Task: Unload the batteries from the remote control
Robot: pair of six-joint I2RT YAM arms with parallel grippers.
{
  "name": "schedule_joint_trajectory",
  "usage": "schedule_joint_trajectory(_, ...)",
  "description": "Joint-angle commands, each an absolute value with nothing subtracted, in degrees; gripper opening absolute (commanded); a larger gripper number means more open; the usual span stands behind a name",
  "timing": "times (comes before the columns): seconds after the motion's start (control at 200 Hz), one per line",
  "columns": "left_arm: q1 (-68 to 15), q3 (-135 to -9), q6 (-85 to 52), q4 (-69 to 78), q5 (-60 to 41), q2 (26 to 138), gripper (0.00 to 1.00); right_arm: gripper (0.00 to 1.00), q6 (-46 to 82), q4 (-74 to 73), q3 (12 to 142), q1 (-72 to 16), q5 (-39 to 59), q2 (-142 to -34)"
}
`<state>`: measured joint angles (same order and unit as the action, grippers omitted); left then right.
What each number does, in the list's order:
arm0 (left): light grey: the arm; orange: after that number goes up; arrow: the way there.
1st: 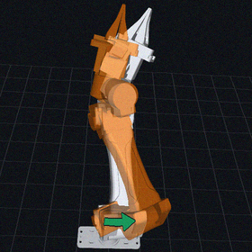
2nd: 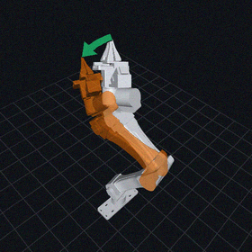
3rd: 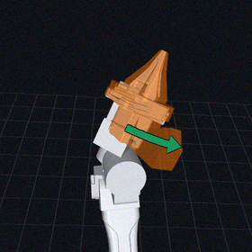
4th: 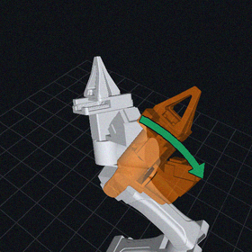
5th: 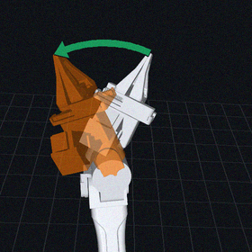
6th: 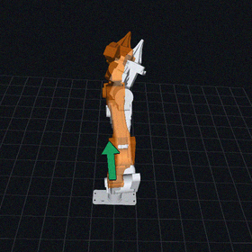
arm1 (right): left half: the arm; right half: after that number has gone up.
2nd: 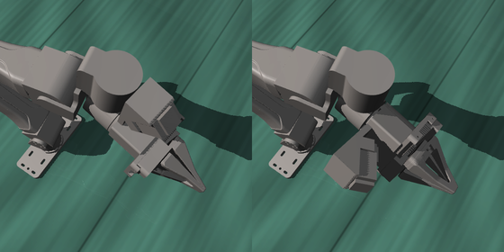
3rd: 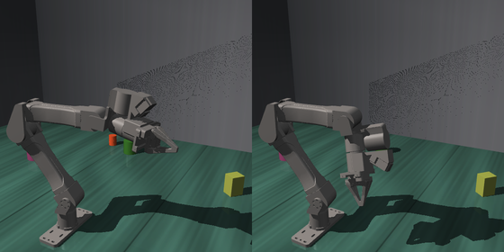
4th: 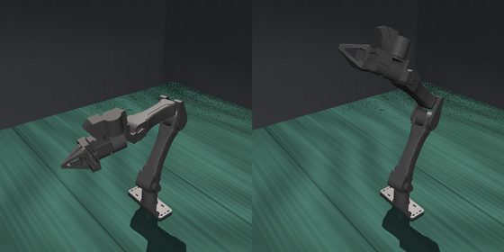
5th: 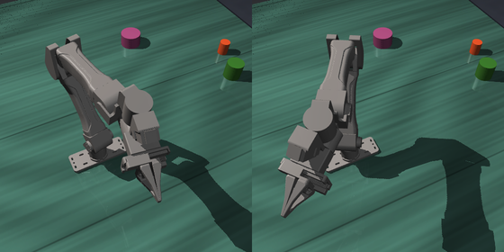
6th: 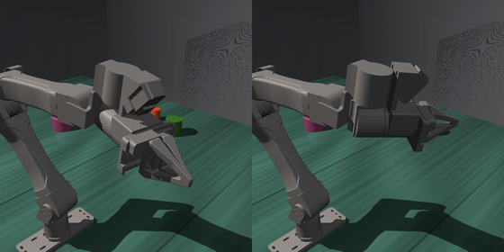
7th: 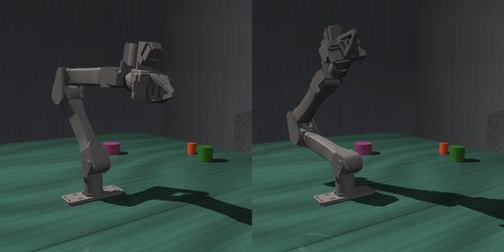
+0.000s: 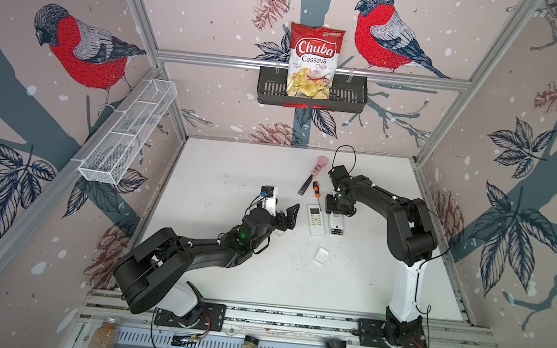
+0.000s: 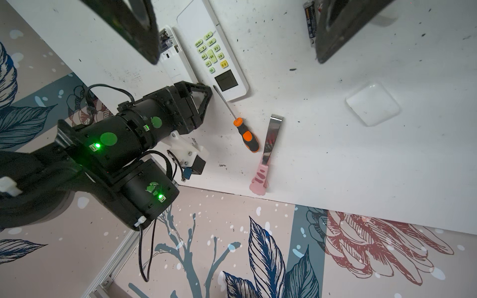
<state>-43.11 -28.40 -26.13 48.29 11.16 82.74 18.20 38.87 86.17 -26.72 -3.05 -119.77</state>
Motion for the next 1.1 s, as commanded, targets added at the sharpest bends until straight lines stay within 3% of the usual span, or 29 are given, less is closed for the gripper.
schedule_joint_trajectory(0.0, -43.15, -28.49, -26.01, 47.96, 11.76, 82.62, 0.92, 0.46, 18.37, 38.24, 86.03, -26.81, -2.54, -120.58)
schedule_joint_trajectory(0.21, -43.15, -29.16, -25.67, 46.87, 12.02, 81.84, 0.92, 0.61, 18.44, 37.79, 85.96, -26.72, -2.85, -119.64)
schedule_joint_trajectory(0.455, -43.15, -29.96, -24.80, 44.95, 12.52, 80.26, 0.93, 0.66, 18.28, 37.28, 85.78, -26.77, -3.47, -117.44)
schedule_joint_trajectory(0.76, -42.81, -32.12, -24.39, 40.27, 12.44, 78.19, 0.95, 0.67, 17.52, 36.01, 89.46, -26.63, -3.17, -114.72)
schedule_joint_trajectory(1.096, -41.01, -30.31, -25.22, 35.94, 8.41, 74.18, 0.95, 0.62, 15.24, 39.63, 105.55, -26.98, -0.21, -126.59)
